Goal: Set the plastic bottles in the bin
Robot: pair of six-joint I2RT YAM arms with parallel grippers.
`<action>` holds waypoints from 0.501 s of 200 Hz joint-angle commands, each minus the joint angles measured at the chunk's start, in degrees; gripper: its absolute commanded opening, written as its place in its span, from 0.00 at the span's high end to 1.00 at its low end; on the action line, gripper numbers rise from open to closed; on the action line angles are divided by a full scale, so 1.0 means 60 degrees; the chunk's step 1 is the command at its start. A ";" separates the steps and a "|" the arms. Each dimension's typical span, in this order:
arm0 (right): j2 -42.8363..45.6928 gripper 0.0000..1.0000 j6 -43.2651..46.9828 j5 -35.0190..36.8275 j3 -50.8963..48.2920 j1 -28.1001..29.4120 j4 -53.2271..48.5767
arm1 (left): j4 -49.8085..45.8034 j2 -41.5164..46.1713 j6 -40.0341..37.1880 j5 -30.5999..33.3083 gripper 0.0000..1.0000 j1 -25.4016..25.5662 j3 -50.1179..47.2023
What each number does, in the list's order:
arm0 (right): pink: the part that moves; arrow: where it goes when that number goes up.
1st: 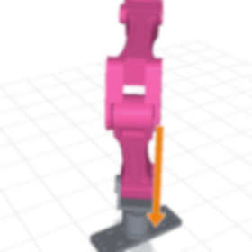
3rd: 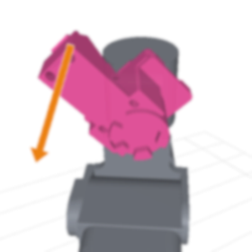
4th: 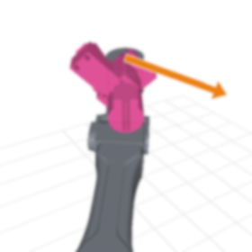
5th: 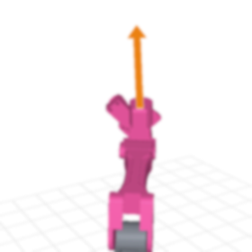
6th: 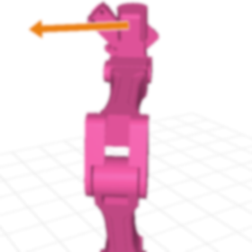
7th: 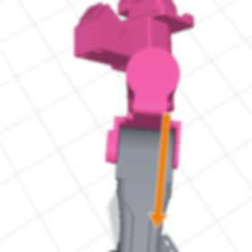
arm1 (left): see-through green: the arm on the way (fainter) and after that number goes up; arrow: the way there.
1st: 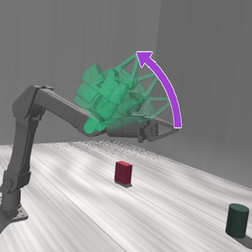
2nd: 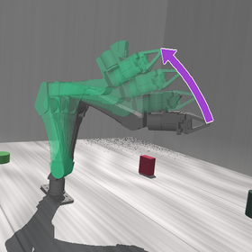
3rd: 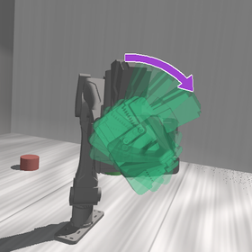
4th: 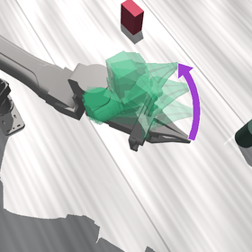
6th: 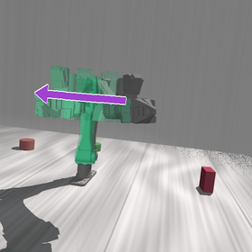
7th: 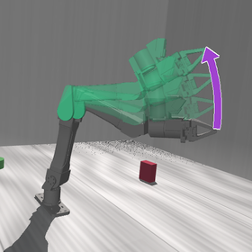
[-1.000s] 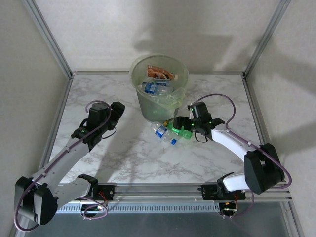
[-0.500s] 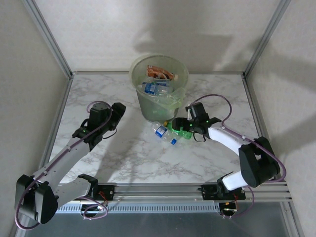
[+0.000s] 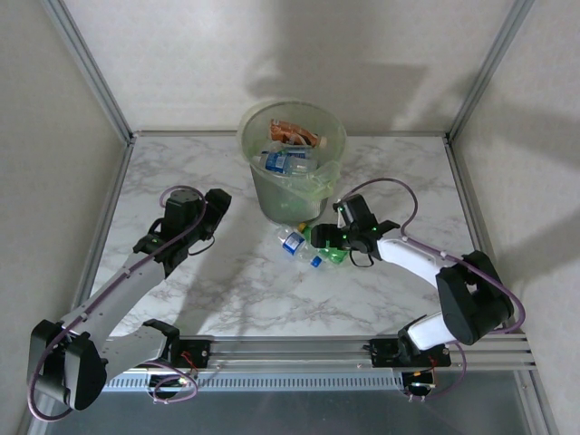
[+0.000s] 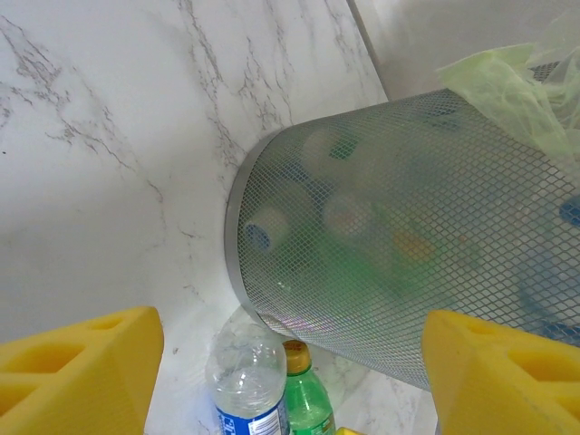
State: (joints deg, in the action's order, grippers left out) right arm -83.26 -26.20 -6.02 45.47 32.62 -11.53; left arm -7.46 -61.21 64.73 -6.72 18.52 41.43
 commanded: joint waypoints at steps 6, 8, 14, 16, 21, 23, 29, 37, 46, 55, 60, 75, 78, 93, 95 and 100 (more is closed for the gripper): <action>0.0130 0.13 -0.0307 0.0060 -0.0137 0.0259 -0.0100 | 0.0248 -0.0008 0.0037 -0.0110 0.25 -0.0064 -0.0108; 0.0128 0.13 -0.0318 0.0072 -0.0148 0.0268 -0.0100 | 0.0248 -0.0008 0.0037 -0.0110 0.25 -0.0068 -0.0104; 0.0097 0.13 -0.0336 0.0070 -0.0166 0.0303 -0.0096 | 0.0248 0.0003 0.0037 -0.0110 0.25 -0.0069 -0.0122; 0.0094 0.13 -0.0354 0.0067 -0.0167 0.0316 -0.0088 | 0.0248 0.0005 0.0037 -0.0103 0.25 -0.0077 -0.0123; 0.0068 0.14 -0.0372 0.0071 -0.0188 0.0354 -0.0082 | 0.0261 0.0006 0.0037 -0.0110 0.25 -0.0077 -0.0128; 0.0058 0.14 -0.0378 0.0078 -0.0194 0.0369 -0.0070 | 0.0262 0.0006 0.0037 -0.0110 0.25 -0.0082 -0.0135; 0.0021 0.15 -0.0394 0.0074 -0.0210 0.0411 -0.0068 | 0.0262 0.0021 0.0051 -0.0110 0.25 -0.0074 -0.0141; -0.0034 0.15 -0.0422 0.0088 -0.0236 0.0491 -0.0071 | 0.0284 0.0017 0.0065 -0.0110 0.25 -0.0066 -0.0174; -0.0103 0.15 -0.0424 0.0202 -0.0254 0.0641 -0.0096 | 0.0314 0.0021 0.0066 -0.0132 0.25 -0.0074 -0.0194; -0.0213 0.15 -0.0439 0.0312 -0.0255 0.0749 -0.0150 | 0.0348 0.0006 0.0080 -0.0165 0.26 -0.0069 -0.0196; -0.0262 0.15 -0.0452 0.0347 -0.0262 0.0807 -0.0176 | 0.0362 -0.0007 0.0081 -0.0184 0.26 -0.0066 -0.0196; -0.0367 0.17 -0.0527 0.0474 -0.0298 0.0954 -0.0214 | 0.0366 -0.0009 0.0081 -0.0184 0.26 -0.0064 -0.0196; -0.0378 0.17 -0.0554 0.0500 -0.0319 0.0981 -0.0217 | 0.0363 -0.0008 0.0081 -0.0184 0.26 -0.0060 -0.0196; -0.0350 0.17 -0.0659 0.0531 -0.0384 0.1077 -0.0213 | 0.0375 -0.0023 0.0081 -0.0184 0.26 -0.0055 -0.0196; -0.0347 0.17 -0.0666 0.0530 -0.0397 0.1088 -0.0206 | 0.0368 -0.0023 0.0081 -0.0184 0.26 -0.0062 -0.0203; -0.0322 0.17 -0.0707 0.0523 -0.0426 0.1109 -0.0203 | 0.0378 -0.0023 0.0084 -0.0184 0.26 -0.0056 -0.0197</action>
State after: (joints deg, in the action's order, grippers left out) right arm -84.95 -28.62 -4.47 44.29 38.30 -11.64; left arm -6.98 -61.23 64.75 -6.94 18.52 41.12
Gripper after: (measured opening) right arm 0.831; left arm 0.742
